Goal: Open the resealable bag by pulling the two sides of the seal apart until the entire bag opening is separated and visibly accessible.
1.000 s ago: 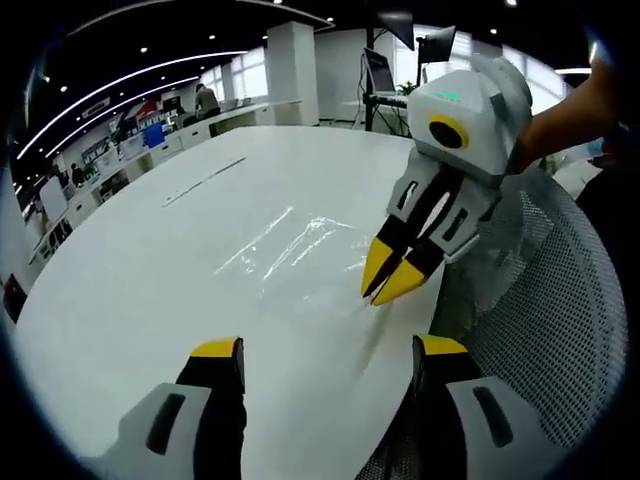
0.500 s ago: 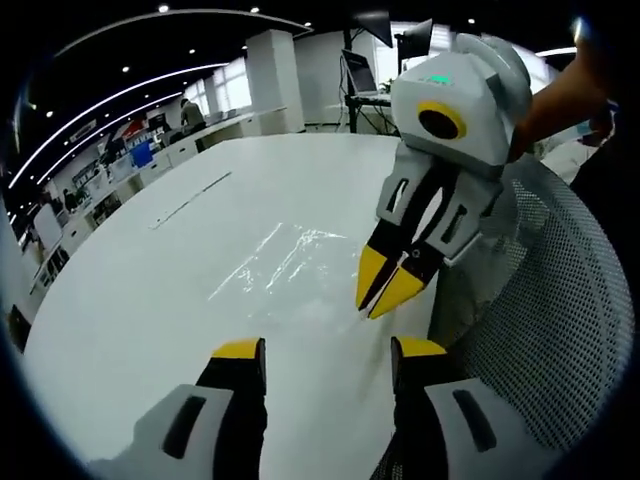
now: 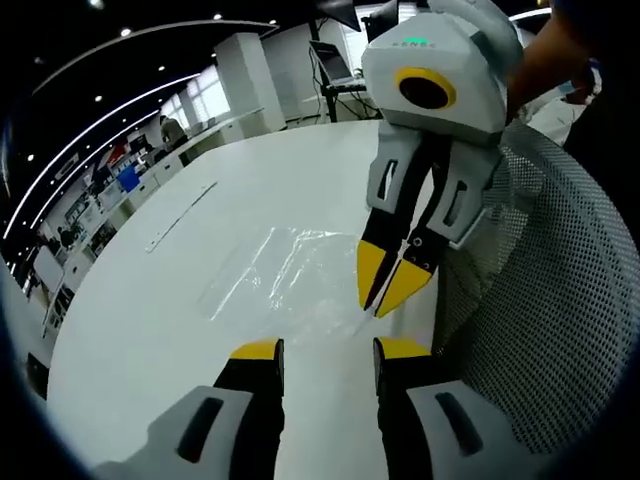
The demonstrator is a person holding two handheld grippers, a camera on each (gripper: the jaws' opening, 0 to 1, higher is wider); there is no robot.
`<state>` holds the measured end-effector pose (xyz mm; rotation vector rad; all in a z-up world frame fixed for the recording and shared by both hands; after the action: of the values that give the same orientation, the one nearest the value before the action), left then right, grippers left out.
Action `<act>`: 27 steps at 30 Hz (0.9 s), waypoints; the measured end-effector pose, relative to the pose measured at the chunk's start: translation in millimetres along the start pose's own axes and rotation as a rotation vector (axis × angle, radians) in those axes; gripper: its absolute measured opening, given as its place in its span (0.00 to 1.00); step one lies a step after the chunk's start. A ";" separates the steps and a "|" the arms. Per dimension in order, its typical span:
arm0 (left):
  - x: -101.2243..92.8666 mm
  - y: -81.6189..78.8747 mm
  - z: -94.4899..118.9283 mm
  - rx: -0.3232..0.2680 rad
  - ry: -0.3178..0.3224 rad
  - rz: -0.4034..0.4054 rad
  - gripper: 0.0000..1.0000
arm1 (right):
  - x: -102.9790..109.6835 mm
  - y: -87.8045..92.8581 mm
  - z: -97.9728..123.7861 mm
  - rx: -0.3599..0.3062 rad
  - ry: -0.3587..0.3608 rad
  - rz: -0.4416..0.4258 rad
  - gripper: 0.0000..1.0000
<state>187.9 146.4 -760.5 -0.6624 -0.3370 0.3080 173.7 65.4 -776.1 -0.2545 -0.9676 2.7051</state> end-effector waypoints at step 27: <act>-18.4 -7.8 -8.9 0.076 0.056 -0.309 0.02 | 3.3 -7.1 4.5 0.001 -0.010 0.037 0.00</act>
<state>176.3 128.7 -765.9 -0.5334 -0.3662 0.0073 170.8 68.9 -768.3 -0.2616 -0.9731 2.7423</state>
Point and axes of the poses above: the point that each gripper's makers call its tool centre point, and the gripper's own axes: z roughly backward along the fingers, x roughly to its left, y roughly out of its underside, the point moved 5 cm from there along z, roughly backward along the fingers, and after that the axes turned 6 degrees about x, right-handed, at the moved point
